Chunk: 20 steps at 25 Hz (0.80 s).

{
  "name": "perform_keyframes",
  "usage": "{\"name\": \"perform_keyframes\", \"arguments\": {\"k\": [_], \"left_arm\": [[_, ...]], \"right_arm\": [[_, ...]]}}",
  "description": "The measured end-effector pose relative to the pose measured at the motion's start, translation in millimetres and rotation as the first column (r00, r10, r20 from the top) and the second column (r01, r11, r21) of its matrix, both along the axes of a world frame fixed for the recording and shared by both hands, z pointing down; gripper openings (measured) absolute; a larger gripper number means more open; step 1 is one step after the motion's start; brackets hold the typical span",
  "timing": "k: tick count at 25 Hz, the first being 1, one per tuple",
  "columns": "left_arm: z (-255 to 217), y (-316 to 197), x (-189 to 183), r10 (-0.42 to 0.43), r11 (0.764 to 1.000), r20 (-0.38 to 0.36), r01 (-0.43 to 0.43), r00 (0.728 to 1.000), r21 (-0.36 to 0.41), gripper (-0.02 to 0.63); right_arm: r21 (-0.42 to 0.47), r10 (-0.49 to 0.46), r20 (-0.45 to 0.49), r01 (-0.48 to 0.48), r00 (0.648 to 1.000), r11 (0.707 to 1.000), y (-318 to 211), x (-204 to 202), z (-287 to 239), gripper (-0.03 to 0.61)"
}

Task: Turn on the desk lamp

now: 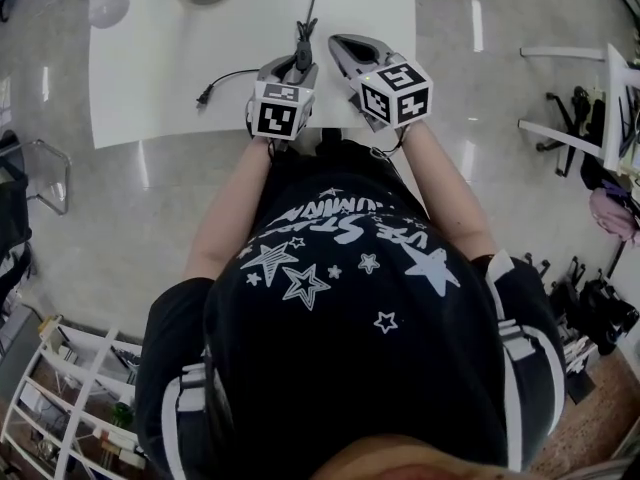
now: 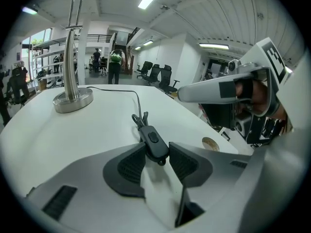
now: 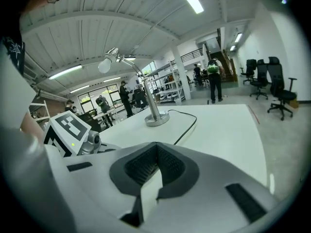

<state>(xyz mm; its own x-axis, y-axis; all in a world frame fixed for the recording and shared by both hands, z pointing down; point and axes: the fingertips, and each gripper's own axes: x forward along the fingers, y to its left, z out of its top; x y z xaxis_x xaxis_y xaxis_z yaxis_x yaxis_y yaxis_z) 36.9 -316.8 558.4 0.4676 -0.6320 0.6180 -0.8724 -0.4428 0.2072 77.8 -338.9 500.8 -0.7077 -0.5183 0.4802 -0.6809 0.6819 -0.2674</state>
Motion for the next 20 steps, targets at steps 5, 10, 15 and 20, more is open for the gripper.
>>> {"name": "perform_keyframes", "arguments": {"k": [5,10,15,20], "left_arm": [[0,1,0,-0.012,1.0,0.006,0.012,1.0,0.006,0.167],[0,1,1,-0.015,1.0,0.029,0.015,0.999,0.013,0.167],[1,3,3,-0.02,1.0,0.026,0.02,0.999,0.011,0.167],[4,2,2,-0.023,1.0,0.02,0.023,1.0,0.011,0.167]], "right_arm": [[-0.027,-0.19,-0.071,0.189,0.979,0.982,11,-32,15,0.005],[-0.013,-0.283,-0.162,0.285,0.945,0.958,10,-49,28,0.005],[-0.062,-0.312,-0.194,0.306,0.93,0.95,10,-49,45,0.005],[-0.1,-0.344,-0.193,0.33,0.919,0.939,11,-51,51,0.005]]}}
